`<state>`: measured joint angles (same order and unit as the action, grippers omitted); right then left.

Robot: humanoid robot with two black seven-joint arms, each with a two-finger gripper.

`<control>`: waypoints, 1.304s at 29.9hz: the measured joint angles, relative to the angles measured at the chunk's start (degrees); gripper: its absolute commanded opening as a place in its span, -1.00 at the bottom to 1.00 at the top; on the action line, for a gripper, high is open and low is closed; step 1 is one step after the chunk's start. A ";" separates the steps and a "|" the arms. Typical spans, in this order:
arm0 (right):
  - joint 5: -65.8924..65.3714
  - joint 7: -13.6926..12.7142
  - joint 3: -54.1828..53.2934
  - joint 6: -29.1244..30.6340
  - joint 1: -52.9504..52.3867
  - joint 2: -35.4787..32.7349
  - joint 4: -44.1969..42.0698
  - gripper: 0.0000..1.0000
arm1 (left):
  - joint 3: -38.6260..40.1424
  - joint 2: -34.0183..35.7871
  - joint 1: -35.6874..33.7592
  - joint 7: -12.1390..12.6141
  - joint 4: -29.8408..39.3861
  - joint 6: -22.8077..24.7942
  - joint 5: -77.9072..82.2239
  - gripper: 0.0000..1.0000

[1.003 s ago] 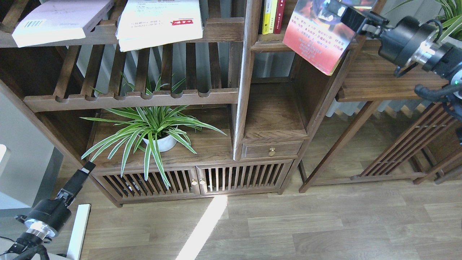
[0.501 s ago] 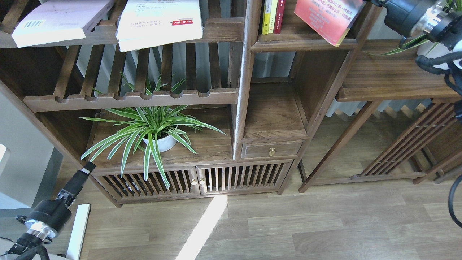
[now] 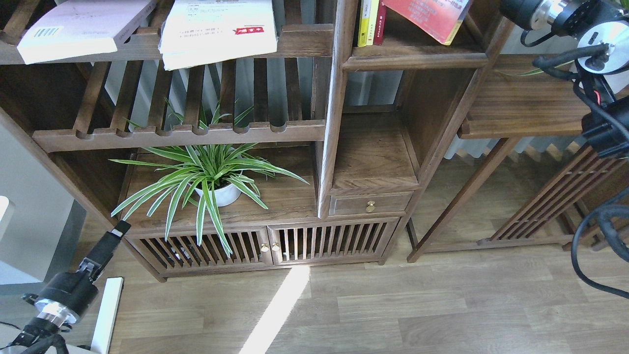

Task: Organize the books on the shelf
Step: 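Carry the red book onto the upper shelf beside the standing books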

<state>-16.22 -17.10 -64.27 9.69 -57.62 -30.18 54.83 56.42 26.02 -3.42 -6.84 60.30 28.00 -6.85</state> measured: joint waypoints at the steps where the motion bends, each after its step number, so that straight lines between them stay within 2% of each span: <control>1: 0.05 0.03 -0.08 0.19 0.00 0.11 0.00 -0.86 | 0.00 0.00 0.00 -0.01 0.00 0.00 0.00 0.97; 8: 0.78 -0.46 -1.08 3.77 2.03 -0.59 0.83 -0.86 | 0.00 0.00 0.00 0.06 -0.02 0.00 0.00 0.97; 16: 1.11 -0.74 -1.20 4.40 4.80 -2.40 3.09 -0.89 | 0.00 0.00 -0.16 0.23 -0.01 0.00 0.00 0.97; 27: 0.97 -0.87 -1.06 0.74 1.74 -2.20 0.81 -0.88 | -0.07 0.09 0.08 0.41 0.14 0.00 0.00 0.97; 39: -0.12 0.89 -1.01 -0.71 -1.67 0.10 -4.84 -0.87 | 0.05 0.51 -0.17 0.37 0.17 0.00 -0.04 0.97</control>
<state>-16.34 -16.21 -65.29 8.98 -59.29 -30.08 50.00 56.47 26.53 -3.60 -6.47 60.47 28.00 -6.89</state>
